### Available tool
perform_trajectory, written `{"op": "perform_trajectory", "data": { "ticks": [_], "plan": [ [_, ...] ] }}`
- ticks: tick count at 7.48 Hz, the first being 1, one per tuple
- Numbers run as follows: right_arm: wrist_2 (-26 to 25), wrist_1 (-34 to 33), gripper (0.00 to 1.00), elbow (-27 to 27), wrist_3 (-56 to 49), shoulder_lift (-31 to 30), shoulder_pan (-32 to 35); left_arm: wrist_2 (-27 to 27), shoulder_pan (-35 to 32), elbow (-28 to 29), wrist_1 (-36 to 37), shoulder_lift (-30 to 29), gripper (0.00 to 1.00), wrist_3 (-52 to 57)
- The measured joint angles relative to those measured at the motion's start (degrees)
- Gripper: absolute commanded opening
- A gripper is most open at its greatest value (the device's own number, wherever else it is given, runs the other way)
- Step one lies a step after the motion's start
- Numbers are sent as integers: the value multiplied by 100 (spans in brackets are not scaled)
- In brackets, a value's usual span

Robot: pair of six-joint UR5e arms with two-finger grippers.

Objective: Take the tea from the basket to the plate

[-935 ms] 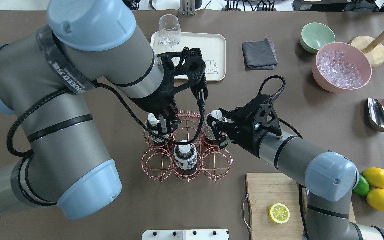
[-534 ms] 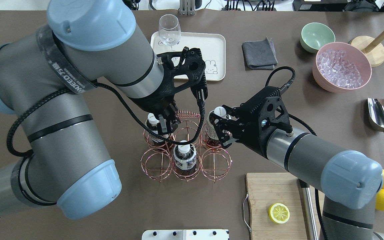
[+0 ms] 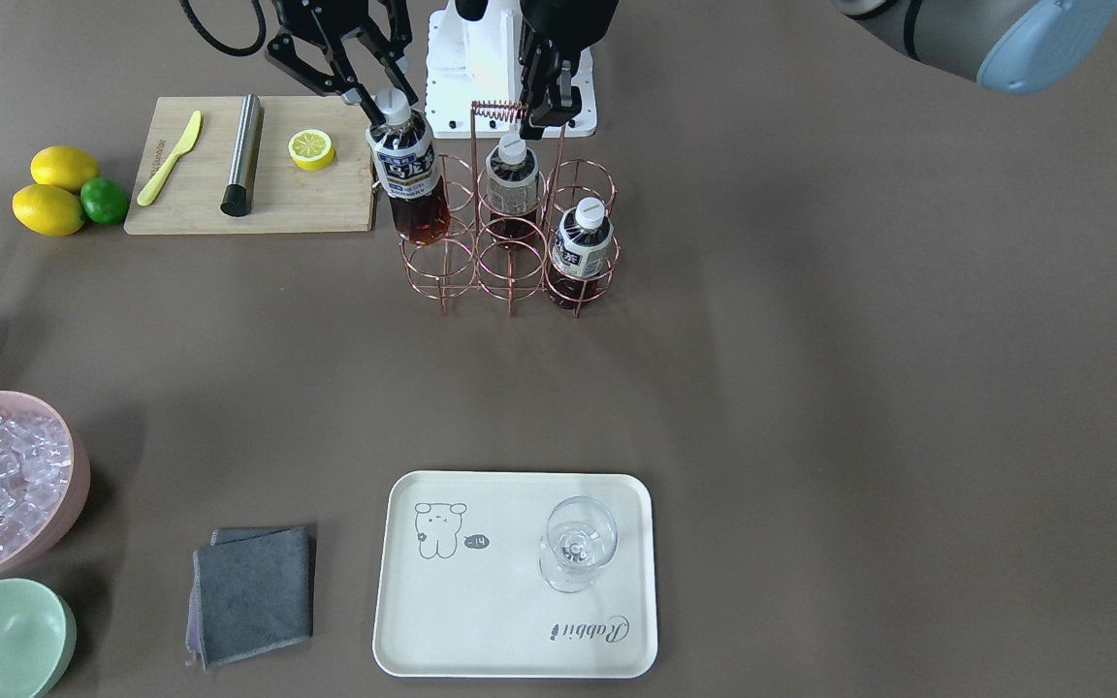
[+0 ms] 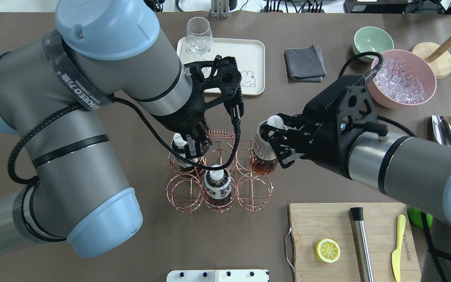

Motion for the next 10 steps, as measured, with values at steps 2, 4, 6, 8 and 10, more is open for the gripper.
{"op": "perform_trajectory", "data": {
  "ticks": [2, 4, 6, 8, 10],
  "plan": [
    [1140, -862, 0, 271, 8, 480, 966, 0, 0, 0, 0, -2, 0, 0],
    [1936, -1293, 0, 199, -31, 770, 1772, 0, 0, 0, 0, -2, 0, 0],
    [2060, -940, 0, -482, -134, 807, 2163, 0, 0, 0, 0, -1, 0, 0],
    [2062, 210, 0, -1618, -165, 778, 2401, 0, 0, 0, 0, 5, 0, 0],
    [1770, 1362, 0, -2513, 15, 815, 2522, 0, -4, 0, 0, 12, 0, 0]
  ]
}}
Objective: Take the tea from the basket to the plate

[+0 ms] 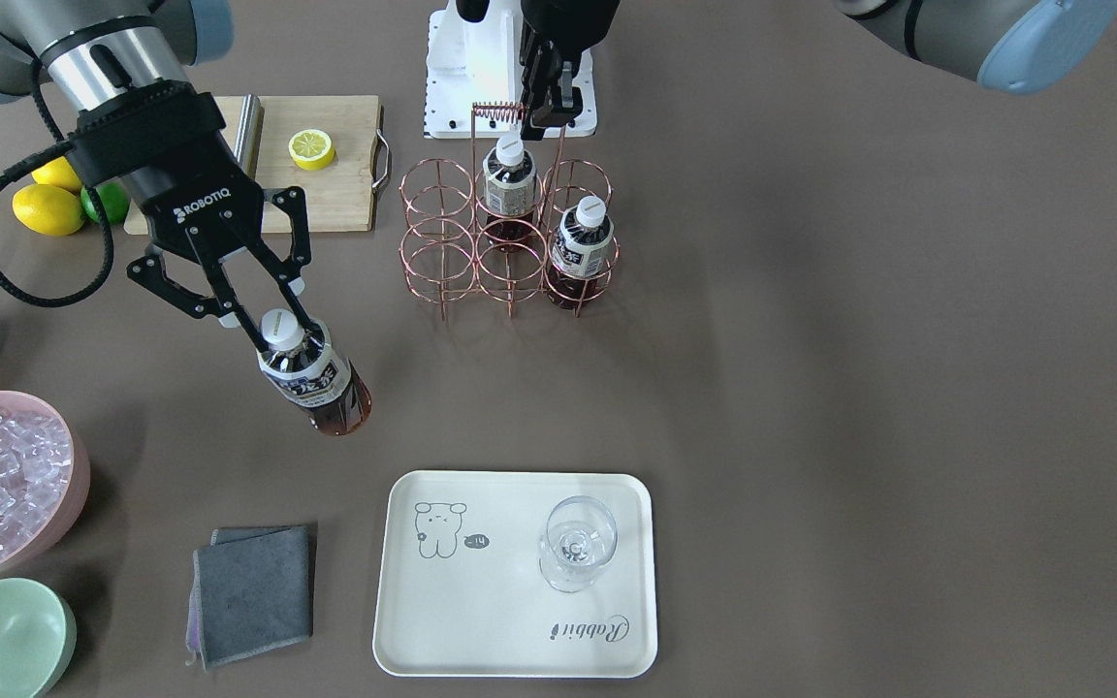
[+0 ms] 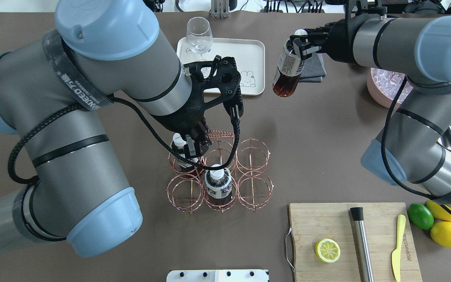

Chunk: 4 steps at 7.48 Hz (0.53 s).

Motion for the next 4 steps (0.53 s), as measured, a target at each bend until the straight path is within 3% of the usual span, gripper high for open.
{"op": "perform_trajectory", "data": {
  "ticks": [4],
  "plan": [
    [-1102, 367, 0, -912, 329, 660, -223, -3, -62, -6, 1, 10, 0, 6]
  ]
}}
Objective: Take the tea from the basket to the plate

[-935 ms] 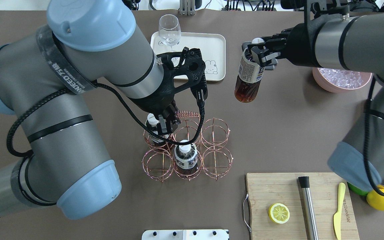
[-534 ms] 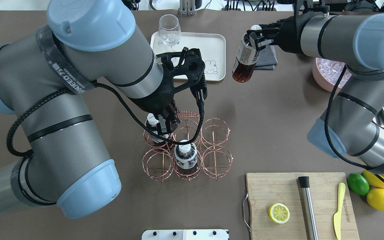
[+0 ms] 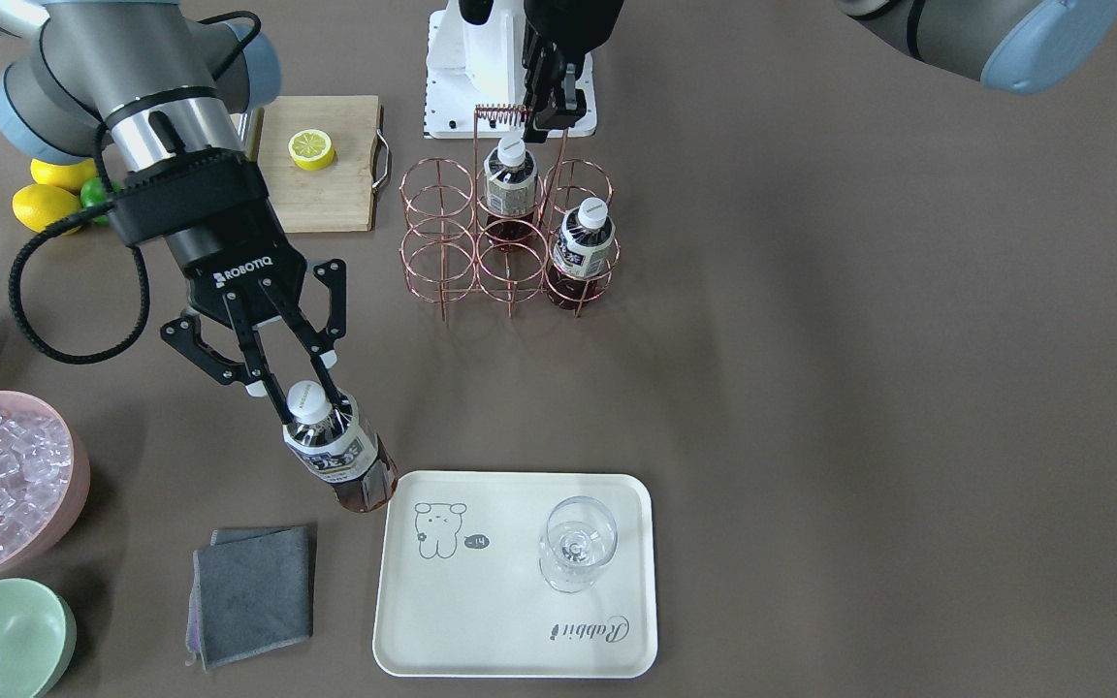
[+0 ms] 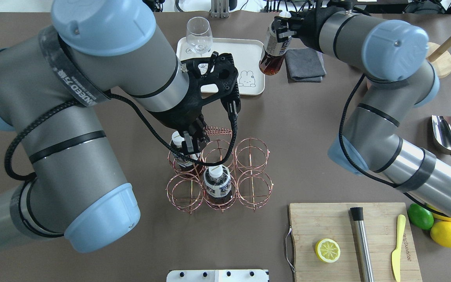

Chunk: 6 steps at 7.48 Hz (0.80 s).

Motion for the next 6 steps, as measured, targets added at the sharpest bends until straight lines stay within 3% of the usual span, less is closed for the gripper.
{"op": "perform_trajectory", "data": {
  "ticks": [2, 6],
  "plan": [
    [-398, 95, 0, -592, 283, 399, -123, -135, -431, -75, 24, 12, 0, 38],
    [-625, 799, 0, -2153, 513, 1150, -191, -1248, -2031, -486, 55, 774, 0, 485]
  ]
}}
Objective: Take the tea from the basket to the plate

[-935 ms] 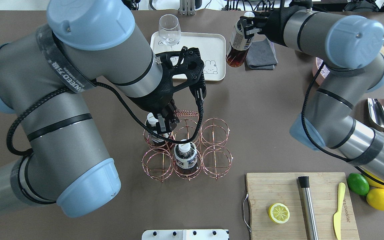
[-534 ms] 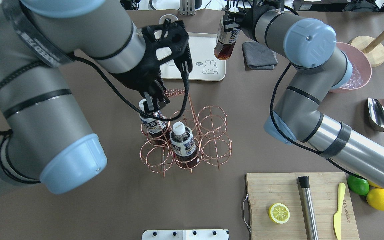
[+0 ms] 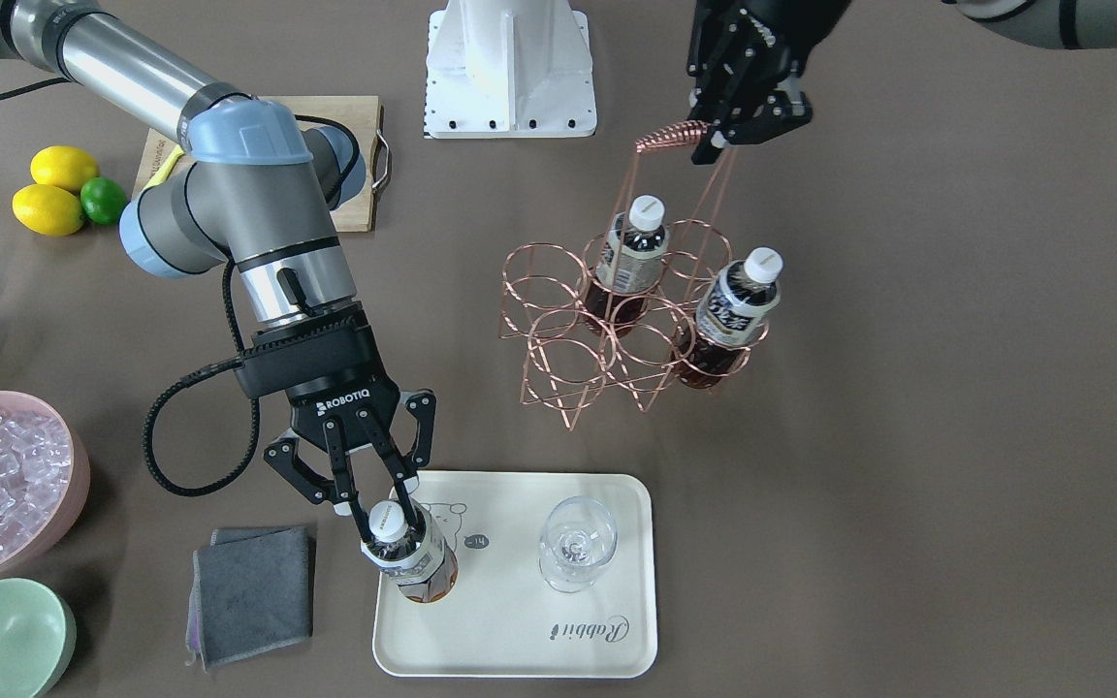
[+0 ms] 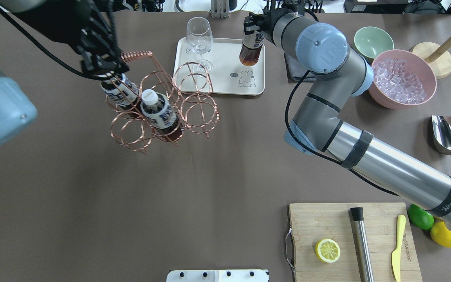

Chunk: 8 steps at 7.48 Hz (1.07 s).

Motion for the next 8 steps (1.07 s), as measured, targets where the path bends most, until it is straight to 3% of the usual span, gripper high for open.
{"op": "perform_trajectory", "data": {
  "ticks": [4, 5, 8],
  "plan": [
    [3, 22, 0, -343, 1, 177, -133, -1021, -1888, 88, 158, 1147, 0, 2269],
    [4, 12, 99, -384, -2, 213, -146, -1100, -2268, 165, 379, 1321, 0, 2921],
    [9, 10, 100, -430, -26, 233, -172, -1134, -3196, 969, 1014, 1410, 0, 4644]
  ]
}}
